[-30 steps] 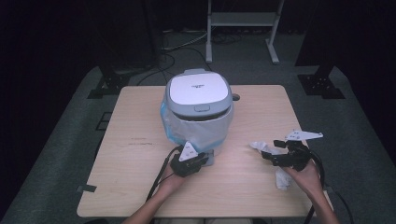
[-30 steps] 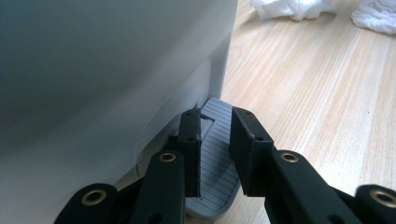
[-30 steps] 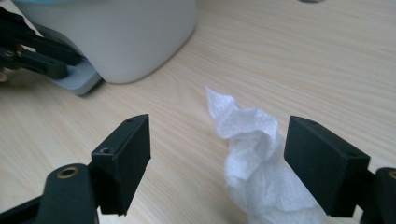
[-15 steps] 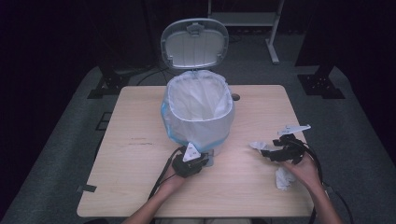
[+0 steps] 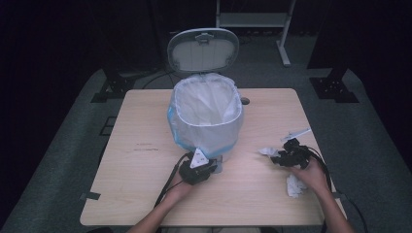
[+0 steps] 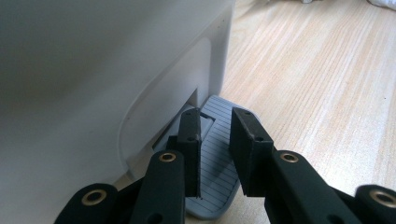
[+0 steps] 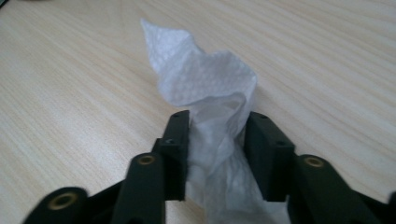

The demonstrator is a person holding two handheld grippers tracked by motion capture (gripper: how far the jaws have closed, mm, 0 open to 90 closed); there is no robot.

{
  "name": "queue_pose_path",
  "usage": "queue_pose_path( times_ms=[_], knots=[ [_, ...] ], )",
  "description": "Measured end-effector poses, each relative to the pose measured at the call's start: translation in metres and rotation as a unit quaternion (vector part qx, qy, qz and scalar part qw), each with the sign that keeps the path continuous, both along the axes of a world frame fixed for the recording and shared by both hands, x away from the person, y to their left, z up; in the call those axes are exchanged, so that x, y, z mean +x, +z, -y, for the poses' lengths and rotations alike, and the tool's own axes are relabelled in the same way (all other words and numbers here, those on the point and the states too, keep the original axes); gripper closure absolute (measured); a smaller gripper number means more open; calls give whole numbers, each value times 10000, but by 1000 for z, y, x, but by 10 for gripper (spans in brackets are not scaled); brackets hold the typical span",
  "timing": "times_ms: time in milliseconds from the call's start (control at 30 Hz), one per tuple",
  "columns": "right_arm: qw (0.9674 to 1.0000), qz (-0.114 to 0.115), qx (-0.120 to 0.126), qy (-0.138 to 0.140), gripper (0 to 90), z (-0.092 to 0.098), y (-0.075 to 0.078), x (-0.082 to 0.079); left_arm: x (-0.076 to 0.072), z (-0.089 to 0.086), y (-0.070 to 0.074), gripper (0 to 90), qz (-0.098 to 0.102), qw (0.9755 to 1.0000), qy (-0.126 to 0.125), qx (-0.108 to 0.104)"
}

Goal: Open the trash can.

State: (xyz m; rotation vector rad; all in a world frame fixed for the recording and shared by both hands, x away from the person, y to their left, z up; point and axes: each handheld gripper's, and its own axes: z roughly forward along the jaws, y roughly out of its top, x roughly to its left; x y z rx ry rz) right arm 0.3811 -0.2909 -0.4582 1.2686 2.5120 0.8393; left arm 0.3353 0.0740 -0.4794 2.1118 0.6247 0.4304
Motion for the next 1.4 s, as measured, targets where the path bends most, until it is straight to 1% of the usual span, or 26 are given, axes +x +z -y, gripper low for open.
queue_pose_path(
  times_ms=[100, 200, 267, 300, 333, 367, 467, 500, 533, 667, 700, 767, 800, 1000, 1033, 1067, 1100, 1200, 1233, 1267, 1300, 1333, 1367, 1400],
  knots=[
    [10000, -3, -18, 46, 705, -1, 0, 0, 0, 0, 0, 741, 1, 10000, -6, -1],
    [10000, -34, 24, 59, 793, -1, 1, 1, 0, 0, 0, 740, -1, 10000, -6, 0],
    [10000, -41, 54, 40, 810, 0, 3, 1, 0, 0, 0, 741, 1, 10000, -9, 1],
    [9999, -81, 86, 24, 815, 1, 5, 1, 0, 0, 0, 741, 1, 10000, -8, -1],
    [9999, -81, 86, 24, 815, 1, 5, 1, 0, 0, 0, 741, 0, 10000, -9, 1],
    [9999, -108, 129, 19, 818, 1, 6, 0, 0, 0, 0, 741, 2, 10000, -9, -2],
    [9997, -91, 236, 8, 822, 3, 11, -1, 0, 0, 0, 741, -2, 10000, -10, -1],
    [9994, -68, 334, -6, 823, 4, 14, -2, 0, 0, 0, 741, -2, 10000, -9, -3],
    [9994, -68, 334, -6, 823, 4, 14, -2, 0, 0, 0, 741, -2, 10000, -9, -3],
    [9989, -30, 459, 12, 822, 5, 21, -4, 0, 0, 0, 741, -2, 10000, -10, -6],
    [9987, 22, 510, 43, 822, 5, 26, -5, 0, 0, 0, 741, -1, 10000, -9, -9],
    [9985, 42, 539, 63, 822, 5, 28, -6, 0, 0, 0, 741, -5, 10000, -3, -29],
    [9983, 64, 571, 88, 823, 5, 31, -7, 0, 0, 0, 741, 2, 10000, -21, 19],
    [9967, 183, 753, 226, 823, 2, 49, -11, 0, 0, 0, 741, -4, 10000, -9, -19],
    [9960, 230, 815, 290, 823, 1, 56, -12, 0, 0, 0, 741, -4, 10000, -8, -23],
    [9960, 230, 815, 290, 823, 1, 56, -12, 0, 0, 0, 741, -4, 10000, -8, -23],
    [9957, 252, 833, 320, 823, 0, 59, -13, 0, 0, 0, 741, -6, 10000, -10, -16],
    [9947, 311, 898, 391, 822, -3, 69, -15, 0, 0, 0, 741, -2, 10000, -11, -30],
    [9941, 374, 927, 410, 823, -5, 77, -18, 0, 0, 0, 741, 1, 10000, -9, -27],
    [9941, 374, 927, 410, 823, -5, 77, -18, 0, 0, 0, 741, 1, 10000, -9, -27],
    [9935, 419, 960, 447, 823, -6, 85, -20, 0, 0, 0, 741, 1, 10000, -7, -23],
    [9935, 419, 960, 447, 823, -6, 85, -20, 0, 0, 0, 741, 1, 10000, -7, -23],
    [9928, 480, 982, 482, 823, -7, 93, -22, 0, 0, 0, 741, 2, 10000, -7, -26],
    [9928, 480, 982, 482, 823, -7, 93, -22, 0, 0, 0, 741, 0, 10000, -7, -28]
  ],
)
